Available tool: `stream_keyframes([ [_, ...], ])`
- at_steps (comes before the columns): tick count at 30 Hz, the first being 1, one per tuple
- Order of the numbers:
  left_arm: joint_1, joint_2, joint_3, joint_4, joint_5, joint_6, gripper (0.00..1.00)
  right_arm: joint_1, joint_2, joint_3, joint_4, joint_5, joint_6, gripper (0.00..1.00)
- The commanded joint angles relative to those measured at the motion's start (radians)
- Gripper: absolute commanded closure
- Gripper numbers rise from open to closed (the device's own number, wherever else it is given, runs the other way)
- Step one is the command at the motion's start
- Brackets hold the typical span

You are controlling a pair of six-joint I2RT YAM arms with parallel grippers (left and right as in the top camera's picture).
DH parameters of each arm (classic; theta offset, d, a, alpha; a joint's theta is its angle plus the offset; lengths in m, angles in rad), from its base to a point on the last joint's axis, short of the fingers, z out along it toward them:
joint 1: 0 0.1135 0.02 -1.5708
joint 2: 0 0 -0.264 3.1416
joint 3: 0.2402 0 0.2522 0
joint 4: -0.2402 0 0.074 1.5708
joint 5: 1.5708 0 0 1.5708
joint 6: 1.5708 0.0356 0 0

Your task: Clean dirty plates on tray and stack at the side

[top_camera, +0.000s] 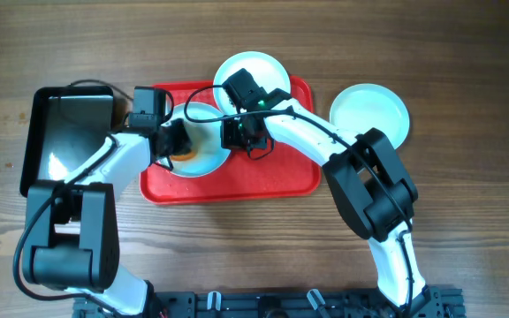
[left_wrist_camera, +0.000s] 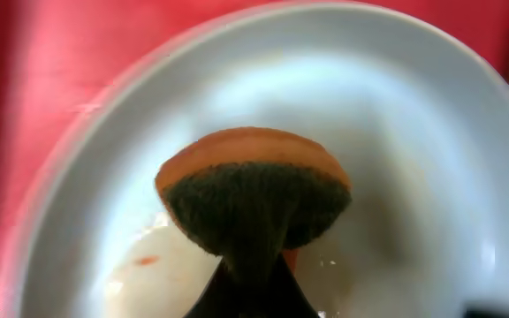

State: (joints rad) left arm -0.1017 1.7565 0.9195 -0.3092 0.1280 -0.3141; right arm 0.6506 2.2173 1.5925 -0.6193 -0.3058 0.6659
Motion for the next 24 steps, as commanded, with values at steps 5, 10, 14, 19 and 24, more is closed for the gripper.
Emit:
stream_keyframes([
  [5,-0.001,0.024,-0.014,-0.121,0.528,0.383,0.96,0.010,0.023,0.003,0.003,-0.018,-0.012,0.95],
  [10,0.001,0.024,-0.013,-0.142,0.549,0.404,0.96,0.010,0.023,0.003,0.002,-0.019,-0.013,0.96],
  [14,0.002,0.024,-0.013,-0.014,0.212,0.086,0.96,0.010,0.023,0.003,0.003,-0.026,-0.015,0.96],
  [19,0.002,0.024,-0.013,0.042,-0.154,-0.196,0.96,0.010,0.023,0.003,0.003,-0.034,-0.031,0.95],
  [24,0.002,0.024,-0.013,-0.142,-0.258,-0.441,0.96,0.010,0.023,0.003,0.005,-0.034,-0.031,0.96],
])
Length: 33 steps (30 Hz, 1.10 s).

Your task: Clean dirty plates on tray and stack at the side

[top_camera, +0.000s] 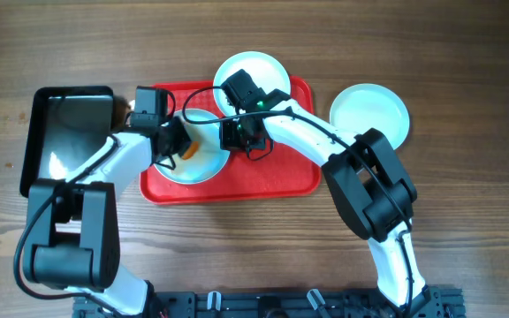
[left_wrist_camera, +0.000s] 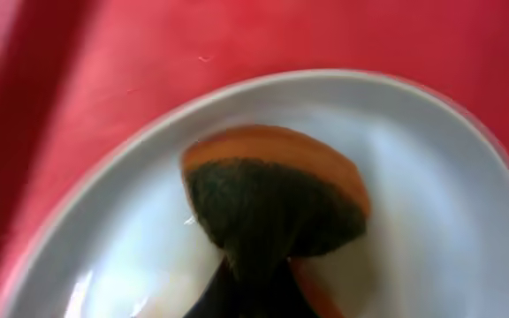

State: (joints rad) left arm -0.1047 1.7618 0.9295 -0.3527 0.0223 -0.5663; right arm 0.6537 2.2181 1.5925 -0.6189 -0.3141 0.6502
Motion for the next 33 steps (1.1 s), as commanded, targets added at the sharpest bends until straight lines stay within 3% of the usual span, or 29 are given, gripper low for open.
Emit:
stream_keyframes([
  [1,0.005,0.019,-0.023,-0.146,-0.150,-0.215,0.96,0.007,0.023,0.003,0.005,-0.025,-0.015,0.96],
  [4,0.005,0.019,-0.023,-0.252,-0.086,-0.193,0.96,0.007,0.023,0.003,0.010,-0.025,-0.015,0.96],
  [6,0.005,0.018,-0.023,-0.269,0.152,0.055,0.96,0.007,0.023,0.003,0.009,-0.025,-0.014,0.95],
  [9,0.005,0.018,-0.023,-0.239,0.464,0.279,0.96,0.007,0.023,0.003,0.008,-0.025,-0.015,0.96],
  [13,0.005,0.019,-0.023,-0.113,0.507,0.315,0.96,0.007,0.023,0.003,0.005,-0.028,-0.015,0.96],
  [14,0.005,0.019,-0.023,-0.077,0.483,0.302,0.96,0.007,0.023,0.003,0.005,-0.028,-0.015,0.96],
  [16,0.005,0.019,-0.023,-0.007,0.259,0.129,0.96,0.007,0.023,0.003,0.006,-0.028,-0.015,0.96],
  [20,0.005,0.019,-0.023,0.003,-0.092,-0.099,0.96,0.007,0.023,0.003,0.006,-0.028,-0.016,0.95],
  [22,0.005,0.019,-0.023,-0.042,-0.156,-0.189,0.96,0.007,0.023,0.003,0.006,-0.028,-0.016,0.95],
  [25,-0.003,0.019,-0.023,-0.159,-0.118,-0.268,0.96,0.007,0.023,0.003,0.006,-0.028,-0.019,0.96],
  [26,-0.007,0.019,-0.023,-0.198,-0.077,-0.238,0.96,0.007,0.023,0.003,0.005,-0.028,-0.019,0.95],
  [29,-0.012,0.019,-0.023,-0.290,0.145,0.018,0.96,0.007,0.023,0.003,0.005,-0.035,-0.022,0.95],
  [33,-0.012,0.019,-0.023,-0.246,0.515,0.307,0.96,0.007,0.023,0.003,0.005,-0.037,-0.022,0.95],
])
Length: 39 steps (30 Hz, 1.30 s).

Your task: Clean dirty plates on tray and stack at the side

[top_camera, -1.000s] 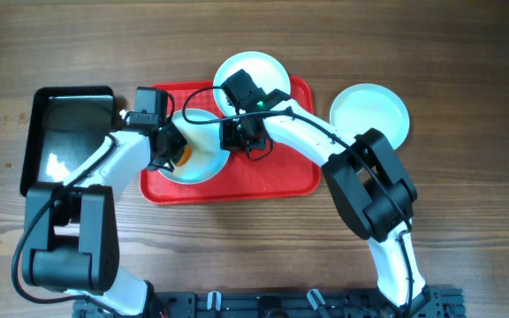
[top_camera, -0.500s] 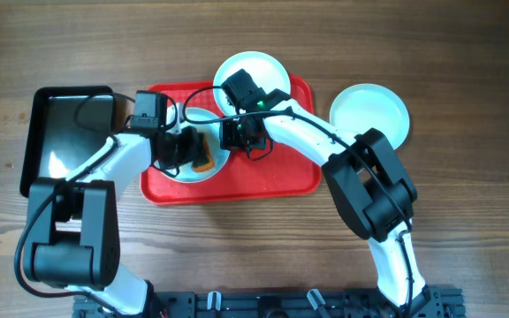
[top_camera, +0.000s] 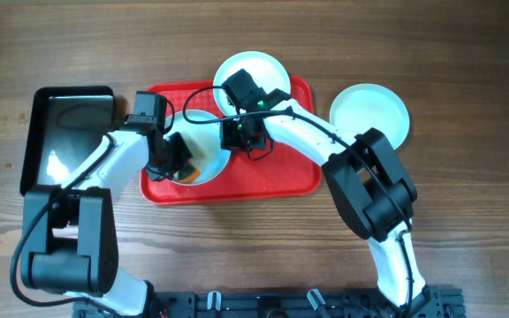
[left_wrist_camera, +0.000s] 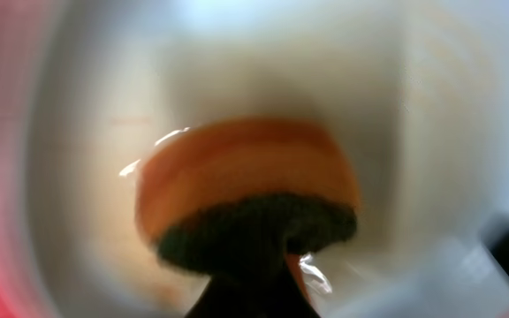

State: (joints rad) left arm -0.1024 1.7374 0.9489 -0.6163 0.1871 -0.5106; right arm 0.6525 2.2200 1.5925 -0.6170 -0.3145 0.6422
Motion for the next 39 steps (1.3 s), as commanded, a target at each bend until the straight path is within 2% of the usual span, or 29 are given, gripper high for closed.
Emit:
stream_keyframes([
  [1,-0.014,0.043,-0.043,0.060,0.398,0.271,0.96,0.008,0.021,0.003,0.003,-0.040,-0.014,0.95],
  [2,-0.014,0.043,-0.043,0.096,0.394,0.270,0.96,0.008,0.021,0.003,0.002,-0.040,-0.014,0.96],
  [8,0.003,0.043,-0.043,0.259,-0.063,-0.053,0.96,0.008,0.021,0.003,0.002,-0.043,-0.014,0.96],
  [11,0.003,0.043,-0.043,0.228,-0.273,-0.330,0.96,0.008,0.021,0.003,0.002,-0.043,-0.014,0.95],
  [12,0.003,0.043,-0.043,0.199,-0.285,-0.411,0.96,0.008,0.021,0.003,0.003,-0.043,-0.014,0.96],
  [14,0.002,0.043,-0.043,0.119,-0.278,-0.495,0.96,0.008,0.021,0.003,0.003,-0.043,-0.014,0.96],
  [18,0.002,0.043,-0.043,-0.092,-0.208,-0.494,0.96,0.008,0.021,0.003,0.004,-0.043,-0.014,0.95],
  [21,0.002,0.042,-0.043,-0.089,-0.204,-0.476,0.96,0.008,0.021,0.003,0.007,-0.043,-0.013,0.96],
  [22,0.002,0.042,-0.043,-0.066,-0.179,-0.422,0.96,0.008,0.021,0.003,0.007,-0.043,-0.014,0.96],
  [25,0.002,0.042,-0.043,0.039,0.032,-0.116,0.96,0.008,0.021,0.003,0.003,-0.043,-0.014,0.96],
  [26,0.002,0.042,-0.043,0.064,0.178,0.055,0.96,0.008,0.021,0.003,0.003,-0.043,-0.014,0.96],
  [29,0.002,0.042,-0.043,0.068,0.322,0.195,0.96,0.008,0.021,0.003,0.004,-0.043,-0.014,0.95],
  [33,0.002,0.042,-0.043,0.110,0.340,0.224,0.96,0.008,0.021,0.003,0.006,-0.042,-0.014,0.96],
  [37,0.005,0.042,-0.043,0.269,0.339,0.209,0.96,0.008,0.021,0.003,0.005,-0.042,-0.014,0.95],
  [39,0.004,0.042,-0.043,0.346,0.252,0.116,0.96,0.008,0.021,0.003,0.005,-0.042,-0.014,0.96],
])
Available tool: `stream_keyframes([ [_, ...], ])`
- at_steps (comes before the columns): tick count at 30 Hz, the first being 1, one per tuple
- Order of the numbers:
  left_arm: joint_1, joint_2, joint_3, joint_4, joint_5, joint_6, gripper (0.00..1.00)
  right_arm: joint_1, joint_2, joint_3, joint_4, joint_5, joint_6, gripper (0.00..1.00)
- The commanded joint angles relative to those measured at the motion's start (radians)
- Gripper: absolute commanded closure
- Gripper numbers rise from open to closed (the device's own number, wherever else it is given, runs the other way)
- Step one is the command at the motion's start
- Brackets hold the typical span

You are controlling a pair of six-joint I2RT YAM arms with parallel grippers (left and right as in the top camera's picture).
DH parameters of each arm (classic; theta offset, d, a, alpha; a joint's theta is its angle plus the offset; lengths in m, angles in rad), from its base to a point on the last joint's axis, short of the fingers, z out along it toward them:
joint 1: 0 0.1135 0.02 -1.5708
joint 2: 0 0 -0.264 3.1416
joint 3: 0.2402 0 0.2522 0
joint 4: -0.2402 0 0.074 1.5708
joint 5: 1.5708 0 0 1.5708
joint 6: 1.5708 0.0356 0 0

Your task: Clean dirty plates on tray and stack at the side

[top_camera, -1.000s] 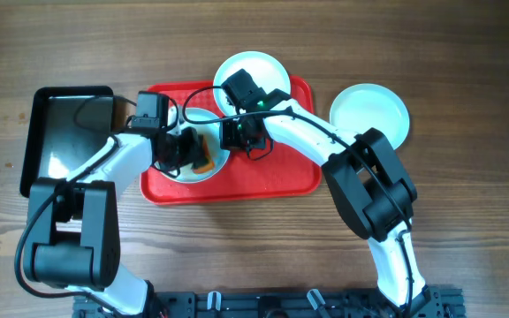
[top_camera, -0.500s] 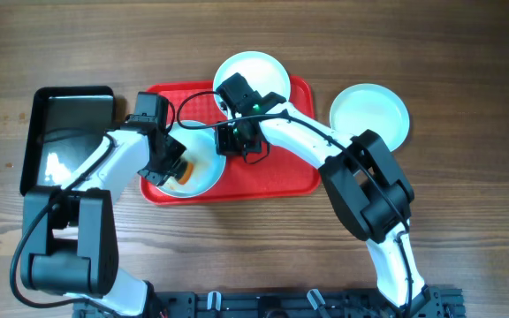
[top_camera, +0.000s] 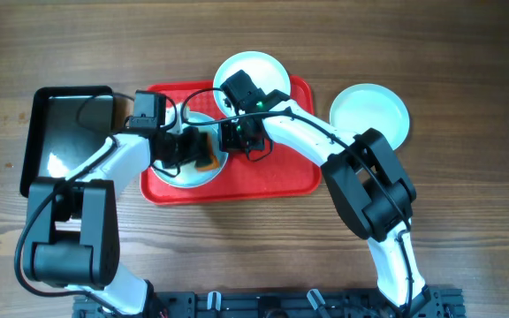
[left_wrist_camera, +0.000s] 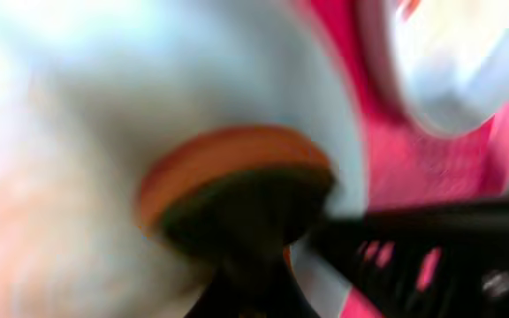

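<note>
A white plate [top_camera: 175, 170] lies on the left half of the red tray [top_camera: 272, 168]. My left gripper [top_camera: 197, 150] is shut on an orange sponge with a dark green pad [top_camera: 205, 152], pressed onto the plate's right part. The left wrist view is blurred; it shows the sponge [left_wrist_camera: 237, 190] on the plate [left_wrist_camera: 78, 132]. My right gripper [top_camera: 235, 134] sits at that plate's right rim, seemingly pinching it, and appears as a dark bar [left_wrist_camera: 414, 231] just right of the sponge. A second plate [top_camera: 253, 69] rests on the tray's far edge, also seen as a pale disc [left_wrist_camera: 449, 62].
A clean white plate [top_camera: 369, 113] lies on the wooden table right of the tray. A black rectangular bin [top_camera: 64, 132] stands left of the tray, close to my left arm. The two arms nearly meet over the tray's left half.
The sponge in my left gripper has moved from the plate's near-left part to its right part, close to the right gripper. The right gripper and the plates have stayed put.
The sponge was first pressed on the plate's middle left, with smears beside it. It was then at the far part, then at the near left, and is now at the right. The right gripper kept its place at the rim throughout.
</note>
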State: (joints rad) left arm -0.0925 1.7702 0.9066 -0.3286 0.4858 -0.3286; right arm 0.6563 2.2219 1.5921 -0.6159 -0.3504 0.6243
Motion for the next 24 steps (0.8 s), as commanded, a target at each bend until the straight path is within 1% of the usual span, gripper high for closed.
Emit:
stream_keyframes([
  [1,-0.006,0.010,0.000,0.073,-0.153,-0.138,0.96,0.004,0.019,0.003,0.005,-0.006,0.004,0.95],
  [4,-0.006,0.010,0.000,0.047,-0.454,-0.333,0.96,0.004,0.019,0.003,0.004,-0.006,0.003,0.95],
  [6,-0.006,0.010,0.000,-0.018,-0.559,-0.423,0.96,0.004,0.019,0.003,0.003,-0.006,0.003,0.96],
  [8,-0.006,0.010,0.000,-0.119,-0.616,-0.492,0.96,0.004,0.019,0.003,0.003,-0.006,0.003,0.96],
  [11,-0.006,0.009,0.000,-0.255,-0.609,-0.489,0.96,0.004,0.019,0.003,0.003,-0.007,0.004,0.96],
  [12,-0.006,0.009,0.000,-0.306,-0.586,-0.481,0.96,0.004,0.019,0.003,0.003,-0.007,0.004,0.95],
  [14,-0.005,0.009,0.000,-0.343,-0.492,-0.397,0.96,0.004,0.019,0.003,0.003,-0.007,0.004,0.95],
  [16,-0.005,0.009,0.001,-0.349,-0.261,-0.235,0.96,0.004,0.019,0.003,0.002,-0.009,0.004,0.95],
  [17,-0.005,0.009,0.005,-0.348,-0.173,-0.188,0.96,0.004,0.019,0.003,0.002,-0.011,0.003,0.96],
  [19,-0.005,0.009,0.010,-0.322,-0.064,-0.142,0.96,0.004,0.019,0.003,0.002,-0.011,0.004,0.95],
  [21,-0.005,0.009,0.010,-0.236,-0.013,-0.138,0.96,0.004,0.019,0.003,0.002,-0.011,0.003,0.95],
  [24,0.007,0.009,0.010,-0.154,-0.012,-0.138,0.96,0.004,0.019,0.003,0.001,-0.011,0.003,0.96],
])
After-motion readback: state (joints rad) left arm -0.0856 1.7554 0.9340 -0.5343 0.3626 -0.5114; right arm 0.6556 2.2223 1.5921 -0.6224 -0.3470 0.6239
